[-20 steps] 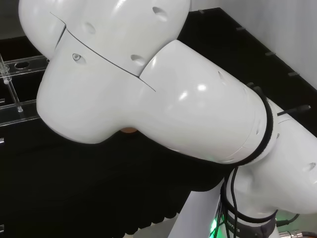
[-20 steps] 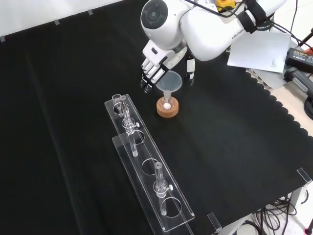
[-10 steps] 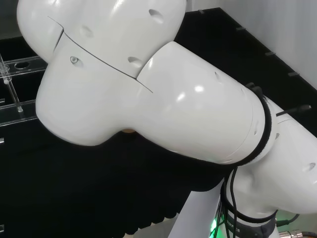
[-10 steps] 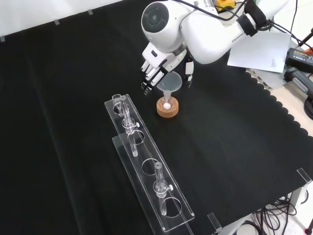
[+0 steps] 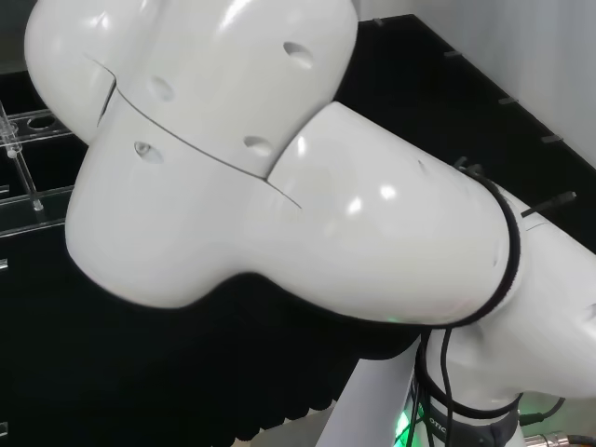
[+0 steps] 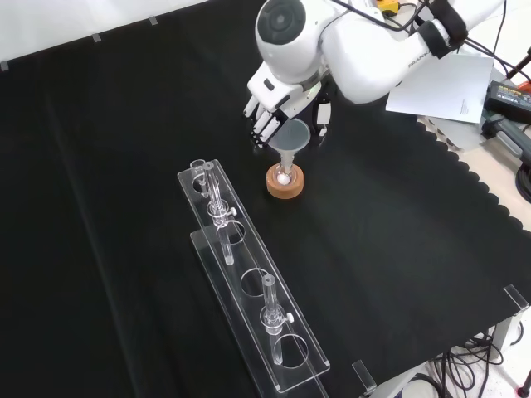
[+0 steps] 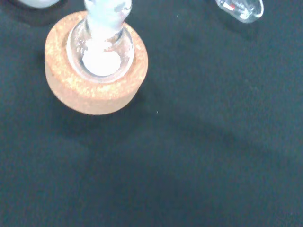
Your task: Remove the funnel from the round-bottom flask.
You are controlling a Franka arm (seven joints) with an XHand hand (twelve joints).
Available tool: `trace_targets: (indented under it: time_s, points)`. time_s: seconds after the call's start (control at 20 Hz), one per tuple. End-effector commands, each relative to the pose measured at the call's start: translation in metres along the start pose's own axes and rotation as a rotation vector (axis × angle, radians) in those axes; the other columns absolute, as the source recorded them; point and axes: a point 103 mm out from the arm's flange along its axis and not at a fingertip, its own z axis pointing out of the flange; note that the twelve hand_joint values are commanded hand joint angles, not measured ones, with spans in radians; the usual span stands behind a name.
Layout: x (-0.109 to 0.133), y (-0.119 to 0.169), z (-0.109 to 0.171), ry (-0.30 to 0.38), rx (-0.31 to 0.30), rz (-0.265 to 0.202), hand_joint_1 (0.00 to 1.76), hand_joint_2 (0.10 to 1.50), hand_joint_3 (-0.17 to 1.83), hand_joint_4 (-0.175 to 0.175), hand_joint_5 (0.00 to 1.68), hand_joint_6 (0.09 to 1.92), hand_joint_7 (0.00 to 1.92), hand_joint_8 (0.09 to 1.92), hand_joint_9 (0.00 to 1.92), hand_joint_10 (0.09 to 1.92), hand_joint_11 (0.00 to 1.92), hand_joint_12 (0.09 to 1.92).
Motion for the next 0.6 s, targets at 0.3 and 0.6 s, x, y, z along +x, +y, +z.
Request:
trace_targets:
  time_s: [0.3,0.6]
  points:
    - [-0.013,-0.014,-0.018,-0.015,-0.085,0.025,0.78,0.79,0.41,-0.018,0.64,0.63,0.73,0.70,1.06,0.41,0.66,1.26]
    - [-0.018,-0.028,-0.032,-0.024,-0.096,0.032,0.78,0.79,0.42,-0.020,0.62,0.65,0.72,0.71,1.06,0.41,0.67,1.26]
